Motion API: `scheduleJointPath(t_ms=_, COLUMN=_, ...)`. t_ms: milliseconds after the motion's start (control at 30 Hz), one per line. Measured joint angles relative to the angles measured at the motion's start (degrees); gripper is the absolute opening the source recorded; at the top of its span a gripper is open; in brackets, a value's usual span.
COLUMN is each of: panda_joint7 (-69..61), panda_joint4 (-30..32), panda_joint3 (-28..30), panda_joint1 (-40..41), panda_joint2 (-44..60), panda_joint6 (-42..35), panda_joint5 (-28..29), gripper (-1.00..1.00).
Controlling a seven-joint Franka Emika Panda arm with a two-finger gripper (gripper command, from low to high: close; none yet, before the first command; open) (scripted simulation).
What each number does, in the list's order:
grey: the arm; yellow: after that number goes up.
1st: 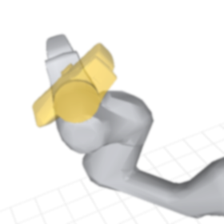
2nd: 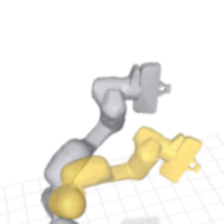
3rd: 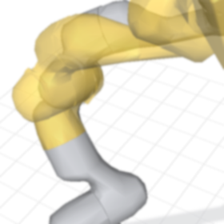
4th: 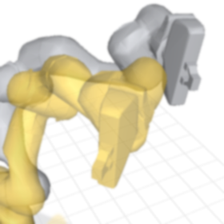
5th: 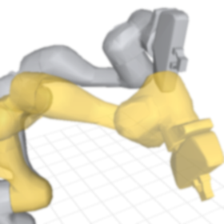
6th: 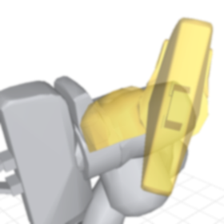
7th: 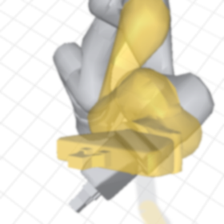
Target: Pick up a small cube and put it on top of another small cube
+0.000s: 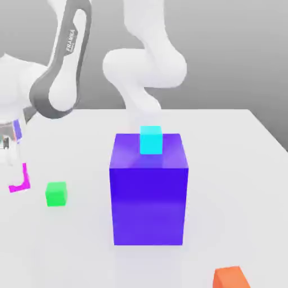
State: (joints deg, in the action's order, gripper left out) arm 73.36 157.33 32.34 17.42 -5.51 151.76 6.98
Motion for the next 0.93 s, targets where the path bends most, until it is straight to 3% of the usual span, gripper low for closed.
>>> scheduleJointPath(t_ms=133, panda_joint7=10.19, panda_joint4=8.16, panda_joint3=-2.57, panda_joint1=6.37, panda_joint2=-8.21, panda_joint6=0.73, panda_joint5=7.91, gripper=-1.0)
scheduleJointPath(t_ms=200, panda_joint7=12.4, panda_joint4=10.52, panda_joint3=-3.0, panda_joint1=7.75, panda_joint2=-8.9, panda_joint6=2.55, panda_joint5=9.11, gripper=-1.0)
scheduleJointPath(t_ms=333, panda_joint7=9.4, panda_joint4=11.1, panda_joint3=-1.33, panda_joint1=4.94, panda_joint2=-1.99, panda_joint6=9.92, panda_joint5=4.07, gripper=-1.0)
scheduleJointPath(t_ms=433, panda_joint7=2.22, panda_joint4=11.05, panda_joint3=-2.44, panda_joint1=2.69, panda_joint2=4.71, panda_joint6=15.96, panda_joint5=-6.49, gripper=-1.0)
scheduleJointPath(t_ms=467, panda_joint7=-0.08, panda_joint4=11.0, panda_joint3=-3.6, panda_joint1=2.3, panda_joint2=6.25, panda_joint6=17.24, panda_joint5=-9.83, gripper=1.0)
scheduleJointPath(t_ms=667, panda_joint7=-1.35, panda_joint4=10.97, panda_joint3=-3.63, panda_joint1=1.38, panda_joint2=7.03, panda_joint6=17.85, panda_joint5=-11.66, gripper=1.0)
scheduleJointPath(t_ms=800, panda_joint7=6.26, panda_joint4=11.14, panda_joint3=-4.21, panda_joint1=6.91, panda_joint2=0.82, panda_joint6=12.42, panda_joint5=-0.52, gripper=1.0)
scheduleJointPath(t_ms=933, panda_joint7=10.91, panda_joint4=11.36, panda_joint3=-6.63, panda_joint1=10.85, panda_joint2=-7.39, panda_joint6=4.65, panda_joint5=6.26, gripper=1.0)
